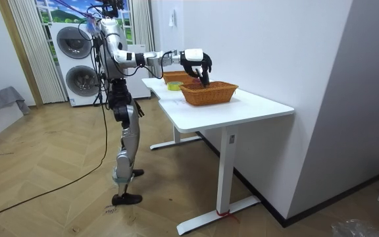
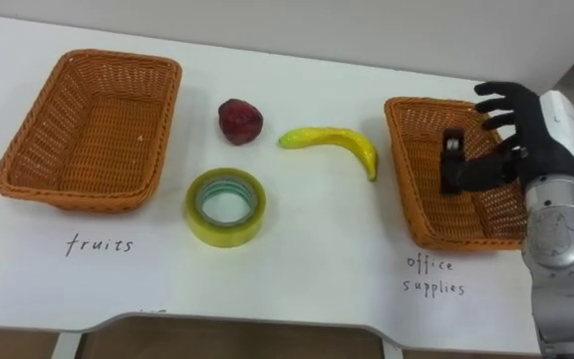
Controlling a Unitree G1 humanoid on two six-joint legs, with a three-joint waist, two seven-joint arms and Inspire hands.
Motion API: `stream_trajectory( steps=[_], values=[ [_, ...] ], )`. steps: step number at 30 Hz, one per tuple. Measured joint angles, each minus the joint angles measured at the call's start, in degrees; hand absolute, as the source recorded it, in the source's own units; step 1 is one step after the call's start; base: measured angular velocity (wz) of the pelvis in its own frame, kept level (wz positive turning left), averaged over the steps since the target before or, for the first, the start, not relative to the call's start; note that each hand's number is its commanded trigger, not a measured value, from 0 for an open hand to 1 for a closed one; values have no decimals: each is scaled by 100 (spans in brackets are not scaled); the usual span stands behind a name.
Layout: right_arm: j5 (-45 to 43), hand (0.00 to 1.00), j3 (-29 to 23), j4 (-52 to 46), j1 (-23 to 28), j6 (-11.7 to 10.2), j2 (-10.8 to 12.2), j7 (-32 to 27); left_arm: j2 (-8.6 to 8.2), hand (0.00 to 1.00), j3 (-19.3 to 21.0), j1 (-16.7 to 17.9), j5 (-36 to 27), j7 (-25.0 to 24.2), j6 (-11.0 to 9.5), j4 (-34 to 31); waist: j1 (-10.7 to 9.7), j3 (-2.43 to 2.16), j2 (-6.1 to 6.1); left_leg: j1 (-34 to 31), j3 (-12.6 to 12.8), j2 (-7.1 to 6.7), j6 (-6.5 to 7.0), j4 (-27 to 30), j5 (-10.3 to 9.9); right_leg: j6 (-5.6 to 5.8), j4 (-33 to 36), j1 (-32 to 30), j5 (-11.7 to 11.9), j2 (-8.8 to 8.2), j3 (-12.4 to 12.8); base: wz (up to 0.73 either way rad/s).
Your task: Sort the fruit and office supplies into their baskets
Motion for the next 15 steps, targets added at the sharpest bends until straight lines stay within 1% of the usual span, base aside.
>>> stream_trajectory(
  steps=[2, 7, 12, 15],
  values=[
    [8, 0, 0, 0, 24, -1, 0, 0, 0, 0, 0, 3, 0, 1, 0, 0, 0, 1, 9, 0, 1, 0, 0, -1, 0, 0, 1, 0, 0, 0, 0, 0],
    [12, 0, 0, -1, 36, -9, 1, -2, 0, 0, -1, 5, 1, 1, 0, 1, 7, -15, 45, 2, 2, 0, 0, -5, 0, 0, 1, -1, 0, 0, -4, 0],
    [48, 0, 0, -1, 35, -119, 1, -60, 1, 0, 0, 4, 1, 3, -2, 2, 21, -17, 44, 10, 4, 0, 0, -9, 0, 0, 1, -1, 0, 0, 0, 0],
    [46, 0, 0, 0, 35, -145, 1, -66, 0, 0, 0, 3, 1, 4, -7, 2, 56, -16, 43, 16, 5, 0, 0, -9, 1, 0, 0, -1, 0, 0, 9, 0]
  ],
)
